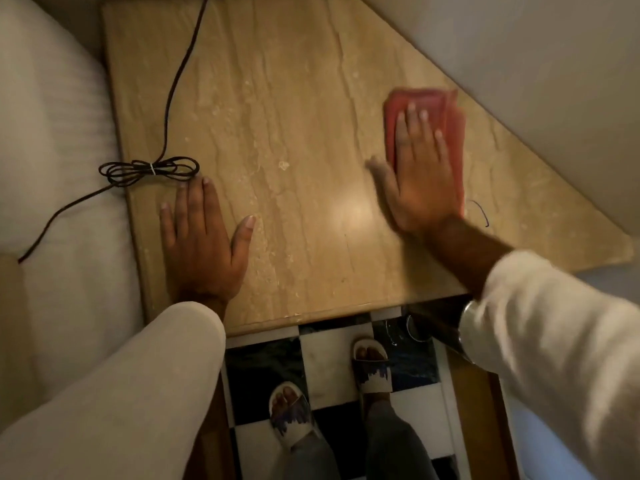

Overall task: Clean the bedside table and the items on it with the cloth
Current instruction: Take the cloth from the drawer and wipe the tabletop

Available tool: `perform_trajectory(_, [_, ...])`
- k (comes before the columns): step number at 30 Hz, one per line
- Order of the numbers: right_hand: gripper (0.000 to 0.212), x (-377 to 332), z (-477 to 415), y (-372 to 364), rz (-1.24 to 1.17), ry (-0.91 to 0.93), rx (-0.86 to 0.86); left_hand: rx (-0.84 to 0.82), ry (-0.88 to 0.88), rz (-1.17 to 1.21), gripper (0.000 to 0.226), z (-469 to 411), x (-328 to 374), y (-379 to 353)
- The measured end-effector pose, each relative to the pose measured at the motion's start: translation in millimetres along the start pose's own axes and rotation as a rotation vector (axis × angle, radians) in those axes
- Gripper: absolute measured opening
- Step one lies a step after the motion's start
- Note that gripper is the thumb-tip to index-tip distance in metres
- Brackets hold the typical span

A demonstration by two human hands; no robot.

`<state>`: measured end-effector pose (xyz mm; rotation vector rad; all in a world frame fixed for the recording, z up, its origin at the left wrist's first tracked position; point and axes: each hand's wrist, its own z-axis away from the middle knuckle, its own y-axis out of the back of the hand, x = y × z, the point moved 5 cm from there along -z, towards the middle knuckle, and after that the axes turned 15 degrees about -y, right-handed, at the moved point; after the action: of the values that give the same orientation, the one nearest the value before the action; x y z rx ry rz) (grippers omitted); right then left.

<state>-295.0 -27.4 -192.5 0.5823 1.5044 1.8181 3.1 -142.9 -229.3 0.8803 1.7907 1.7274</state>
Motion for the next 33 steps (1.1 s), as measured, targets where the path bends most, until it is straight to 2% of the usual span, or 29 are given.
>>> perform_trajectory(2, [0.080, -6.6, -48.4, 14.5, -0.022, -0.022, 0.033, 0.012, -0.001, 0.000, 0.081, 0.3, -0.3, -1.8])
perform_trajectory(4, [0.079, -9.1, -53.4, 14.0, -0.028, -0.054, 0.047, 0.020, 0.001, 0.013, 0.081, 0.4, -1.9, -3.2])
perform_trajectory(6, [0.077, -0.2, -11.3, 3.0, -0.058, -0.069, 0.047, 0.012, 0.005, 0.014, 0.081, 2.5, -2.1, -4.4])
perform_trajectory(10, [0.076, 47.2, 132.3, -26.6, -0.003, -0.083, -0.014, 0.007, 0.008, 0.045, 0.081, 1.2, 3.1, 0.2])
perform_trajectory(12, [0.076, 53.9, 145.0, -32.4, 0.028, -0.059, -0.043, 0.015, 0.023, 0.042, 0.081, 0.5, 2.6, 3.3])
perform_trajectory(16, [0.074, 24.1, 38.7, -5.0, 0.011, 0.037, -0.011, 0.016, 0.011, 0.039, 0.082, -1.5, 4.1, 5.0])
perform_trajectory(19, [0.073, 5.4, -42.4, 16.2, -0.003, 0.022, 0.030, 0.020, -0.007, 0.044, 0.081, 0.2, 2.8, 2.6])
perform_trajectory(22, [0.071, 0.1, -47.3, 14.4, -0.036, -0.018, 0.062, 0.037, -0.005, 0.023, 0.079, 1.4, -0.5, -1.7])
perform_trajectory(25, [0.070, 31.4, 31.9, -1.5, -0.055, -0.153, 0.073, 0.033, -0.008, 0.034, 0.080, -1.1, 3.2, 1.4])
perform_trajectory(28, [0.073, 72.6, 115.7, -18.5, -0.033, -0.253, -0.008, 0.009, 0.008, 0.040, 0.080, 0.9, 5.0, 5.0])
perform_trajectory(30, [0.073, 96.6, 113.7, -15.0, -0.040, -0.452, 0.020, 0.006, -0.003, 0.044, 0.081, -0.6, 6.0, 5.7])
perform_trajectory(33, [0.074, 106.3, 53.9, -2.2, -0.148, -0.867, 0.148, 0.015, 0.005, 0.025, 0.081, 0.9, 4.2, 4.2])
